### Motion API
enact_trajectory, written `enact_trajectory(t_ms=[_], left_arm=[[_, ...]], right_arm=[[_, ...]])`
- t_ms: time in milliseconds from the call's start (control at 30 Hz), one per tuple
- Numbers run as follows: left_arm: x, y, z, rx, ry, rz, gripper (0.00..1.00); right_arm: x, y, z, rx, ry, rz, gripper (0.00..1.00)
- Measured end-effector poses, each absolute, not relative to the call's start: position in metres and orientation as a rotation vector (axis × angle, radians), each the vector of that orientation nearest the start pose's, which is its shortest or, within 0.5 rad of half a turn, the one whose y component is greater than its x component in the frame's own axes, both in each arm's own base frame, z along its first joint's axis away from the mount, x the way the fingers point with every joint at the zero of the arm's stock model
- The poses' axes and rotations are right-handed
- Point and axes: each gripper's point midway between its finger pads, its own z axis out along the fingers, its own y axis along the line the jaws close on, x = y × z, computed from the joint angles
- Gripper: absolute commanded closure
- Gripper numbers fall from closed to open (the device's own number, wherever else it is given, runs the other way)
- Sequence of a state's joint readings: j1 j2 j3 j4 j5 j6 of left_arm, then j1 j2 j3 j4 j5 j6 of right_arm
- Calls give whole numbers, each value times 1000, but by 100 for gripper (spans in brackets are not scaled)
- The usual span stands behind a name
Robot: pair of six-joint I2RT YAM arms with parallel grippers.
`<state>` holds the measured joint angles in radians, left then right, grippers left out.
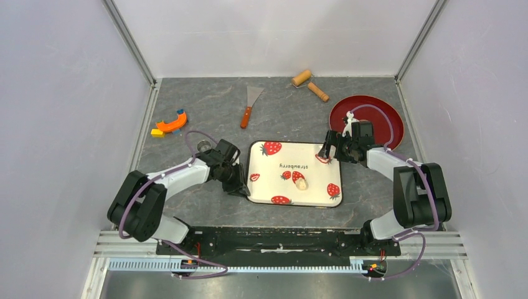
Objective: Roll out the dumpling wrappers from the dough
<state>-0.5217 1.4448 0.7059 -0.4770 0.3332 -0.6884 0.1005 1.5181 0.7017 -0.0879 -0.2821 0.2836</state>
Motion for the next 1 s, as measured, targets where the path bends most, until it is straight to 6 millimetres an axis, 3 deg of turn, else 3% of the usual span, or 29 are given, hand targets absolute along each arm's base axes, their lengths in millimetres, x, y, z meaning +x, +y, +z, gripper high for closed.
enact_trajectory(t_ms=[100,167,300,367,567,767,867,1000], left_arm=[[176,-201,31,-149,2940,-717,79],[176,-200,34,-151,2926,-718,78],[176,-200,37,-154,2912,-719,49],[176,-199,36,-156,2915,-706,41],[178,-190,40,-171,2901,-633,35],[196,-192,55,-171,2854,-601,34],[208,-200,60,-165,2834,-622,34],[216,-207,58,-160,2831,-640,34]], right_arm=[[326,93,27,90,2490,506,2],[326,93,27,81,2490,503,2],[325,93,26,62,2495,486,2],[323,90,25,53,2509,459,2],[309,67,20,35,2620,270,2],[286,54,24,-1,2736,174,2],[298,58,43,-41,2710,184,2],[331,66,76,-80,2617,206,2]])
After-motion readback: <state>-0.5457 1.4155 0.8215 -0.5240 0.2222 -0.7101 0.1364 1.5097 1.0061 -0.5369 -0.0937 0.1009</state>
